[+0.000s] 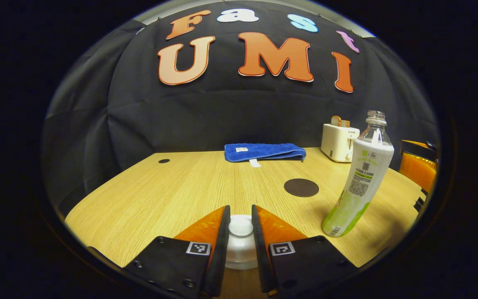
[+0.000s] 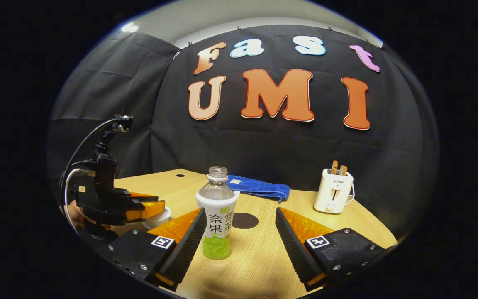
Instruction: Open the teacup lid with one hand, grasp the water bottle and pour water into the teacup with the other hand; after pouring, place the water bottle on the coaster and then close the teacup lid.
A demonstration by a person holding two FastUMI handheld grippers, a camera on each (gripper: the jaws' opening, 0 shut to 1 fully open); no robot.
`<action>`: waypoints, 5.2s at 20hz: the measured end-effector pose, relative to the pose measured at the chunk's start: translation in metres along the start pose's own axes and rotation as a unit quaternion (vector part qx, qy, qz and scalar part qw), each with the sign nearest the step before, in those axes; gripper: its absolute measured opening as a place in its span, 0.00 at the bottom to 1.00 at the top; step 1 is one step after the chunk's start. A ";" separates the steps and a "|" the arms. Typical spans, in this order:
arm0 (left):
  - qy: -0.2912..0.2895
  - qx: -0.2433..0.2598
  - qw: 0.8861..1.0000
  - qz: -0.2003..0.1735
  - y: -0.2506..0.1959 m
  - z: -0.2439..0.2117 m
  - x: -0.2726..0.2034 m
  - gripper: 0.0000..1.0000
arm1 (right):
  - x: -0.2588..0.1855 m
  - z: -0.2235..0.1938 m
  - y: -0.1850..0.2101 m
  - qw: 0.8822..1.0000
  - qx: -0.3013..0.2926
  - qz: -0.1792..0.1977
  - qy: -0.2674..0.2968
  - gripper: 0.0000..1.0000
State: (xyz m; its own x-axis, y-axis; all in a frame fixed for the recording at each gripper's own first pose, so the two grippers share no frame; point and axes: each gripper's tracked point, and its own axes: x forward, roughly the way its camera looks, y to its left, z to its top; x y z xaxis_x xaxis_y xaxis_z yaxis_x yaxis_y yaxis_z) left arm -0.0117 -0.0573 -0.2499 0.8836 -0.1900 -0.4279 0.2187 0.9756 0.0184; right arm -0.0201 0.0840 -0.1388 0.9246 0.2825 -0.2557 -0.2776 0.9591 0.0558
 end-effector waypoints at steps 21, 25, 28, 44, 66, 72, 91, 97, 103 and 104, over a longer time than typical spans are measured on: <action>-0.068 -0.014 0.995 0.074 0.090 0.047 -0.039 0.30 | 0.052 -0.059 0.053 0.994 -0.001 0.055 0.095 0.95; -0.067 -0.015 0.993 0.092 0.111 0.040 -0.051 0.31 | 0.066 -0.061 0.048 0.993 0.005 0.044 0.111 0.70; -0.067 -0.017 0.993 0.100 0.122 0.036 -0.056 0.30 | 0.066 -0.056 0.051 0.992 -0.003 0.048 0.118 0.64; -0.067 -0.006 0.988 0.137 0.175 0.029 -0.074 0.30 | 0.090 -0.010 0.049 0.935 -0.346 -0.031 0.075 0.63; -0.056 -0.007 0.985 0.163 0.207 0.002 -0.105 0.30 | 0.116 -0.022 0.057 0.746 -0.664 -0.026 0.044 0.63; -0.058 -0.006 0.983 0.175 0.219 0.001 -0.118 0.30 | 0.119 -0.016 0.060 0.705 -0.708 -0.017 0.026 0.63; -0.058 -0.012 0.981 0.186 0.236 -0.006 -0.120 0.30 | 0.131 0.069 0.066 0.595 -0.793 -0.091 -0.095 0.66; -0.055 -0.013 0.981 0.184 0.234 -0.008 -0.118 0.30 | 0.129 0.090 0.073 0.568 -0.805 -0.108 -0.132 0.66; -0.052 -0.014 0.982 0.183 0.235 -0.009 -0.117 0.30 | 0.129 0.083 0.089 0.544 -0.820 -0.092 -0.151 0.59; -0.051 -0.013 0.982 0.184 0.236 -0.010 -0.116 0.30 | 0.129 0.080 0.093 0.540 -0.822 -0.090 -0.157 0.62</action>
State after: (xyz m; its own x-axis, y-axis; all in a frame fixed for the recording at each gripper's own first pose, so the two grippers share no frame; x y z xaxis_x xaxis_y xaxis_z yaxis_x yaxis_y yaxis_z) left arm -0.0671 0.1960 -0.2053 0.9378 0.1667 -0.3044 -0.1323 0.9826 0.1305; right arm 0.0937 0.2113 -0.0896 0.9019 0.4249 0.0770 0.2070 -0.2687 -0.9407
